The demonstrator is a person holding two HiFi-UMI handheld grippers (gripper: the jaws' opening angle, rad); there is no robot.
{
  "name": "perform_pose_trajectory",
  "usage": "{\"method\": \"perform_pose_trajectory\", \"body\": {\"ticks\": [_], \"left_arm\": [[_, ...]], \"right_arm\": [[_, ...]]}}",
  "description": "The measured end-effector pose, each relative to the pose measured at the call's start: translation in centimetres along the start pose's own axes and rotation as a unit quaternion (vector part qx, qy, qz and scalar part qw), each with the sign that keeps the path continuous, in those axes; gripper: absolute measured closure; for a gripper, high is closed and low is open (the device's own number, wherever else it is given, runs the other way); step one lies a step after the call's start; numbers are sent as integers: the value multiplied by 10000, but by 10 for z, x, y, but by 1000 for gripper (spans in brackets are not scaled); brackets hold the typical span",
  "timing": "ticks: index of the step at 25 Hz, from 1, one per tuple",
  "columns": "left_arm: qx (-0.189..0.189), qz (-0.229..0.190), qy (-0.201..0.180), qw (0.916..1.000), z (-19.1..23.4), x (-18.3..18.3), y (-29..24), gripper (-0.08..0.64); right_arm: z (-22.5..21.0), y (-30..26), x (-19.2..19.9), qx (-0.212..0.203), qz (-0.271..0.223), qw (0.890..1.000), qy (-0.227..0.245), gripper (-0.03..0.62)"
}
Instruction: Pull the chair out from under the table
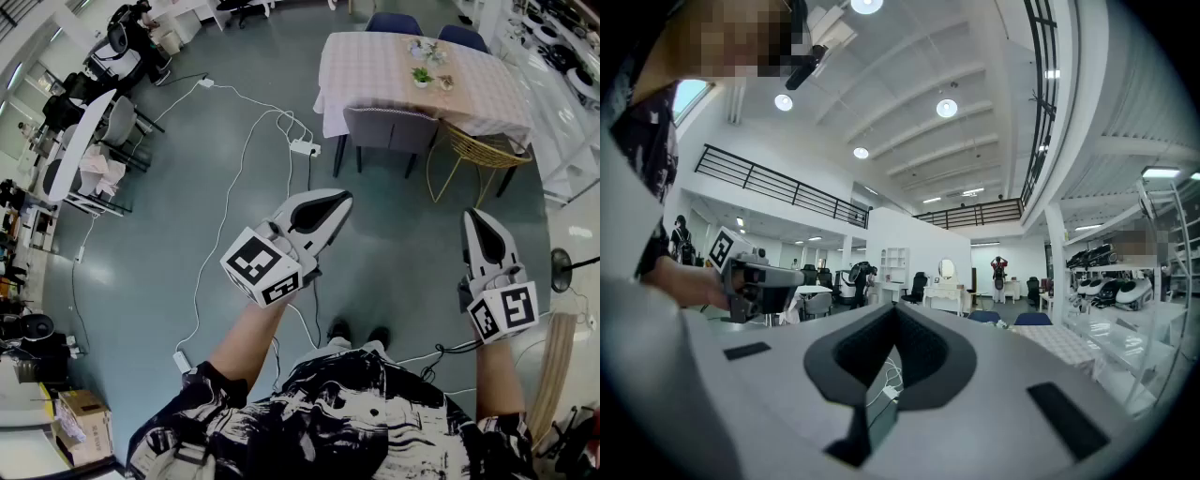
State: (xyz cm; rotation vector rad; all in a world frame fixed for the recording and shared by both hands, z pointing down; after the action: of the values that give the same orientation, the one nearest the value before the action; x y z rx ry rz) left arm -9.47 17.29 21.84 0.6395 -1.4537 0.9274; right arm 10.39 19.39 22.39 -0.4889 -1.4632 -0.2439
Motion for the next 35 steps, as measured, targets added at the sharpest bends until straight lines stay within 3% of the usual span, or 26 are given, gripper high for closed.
{"method": "perform_pose_trajectory", "body": {"ticks": [11, 15, 16, 17, 18, 19, 22, 29, 35], "left_arm": [[-37, -73, -54, 10000, -1, 5, 9, 555], [-10, -291, -186, 9994, -4, -1, 10, 555], [3, -428, -283, 9987, -5, -6, 9, 552], [23, -540, -338, 9980, -6, -10, 8, 304], [52, -602, -362, 9975, -6, -13, 6, 97], [64, -623, -411, 9972, -6, -16, 5, 95], [14, -596, -649, 9961, -7, -19, 4, 86], [150, -557, -622, 9964, -13, -14, 2, 86], [143, -485, -673, 9965, -18, -17, -23, 86]], "right_arm": [[9, -1, 5, -52, -3, 10000, 48, 591], [13, -1, -3, -236, -325, 9992, 34, 589], [15, -3, -6, -343, -423, 9985, 29, 415], [17, -5, -8, -435, -479, 9979, 36, 176], [18, -8, -9, -502, -500, 9975, 82, 98], [20, -9, -10, -543, -500, 9971, 166, 44], [23, -7, -10, -572, -501, 9967, 286, 43], [21, 3, -5, -648, -441, 9964, 318, 44], [-7, 12, -1, -637, -423, 9965, 327, 44]]}}
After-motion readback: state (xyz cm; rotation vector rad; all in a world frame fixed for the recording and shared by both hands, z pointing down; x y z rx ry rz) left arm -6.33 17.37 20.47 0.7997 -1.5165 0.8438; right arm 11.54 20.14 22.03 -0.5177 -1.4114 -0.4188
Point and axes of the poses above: the fingertips, and each gripper's own axes: y backward along the fingers, z to its left, x out of its underside, the point moved 1 cm from there along y, backward along the fingers, and after that the axes turned 9 degrees about z, right-handed, at the moved point
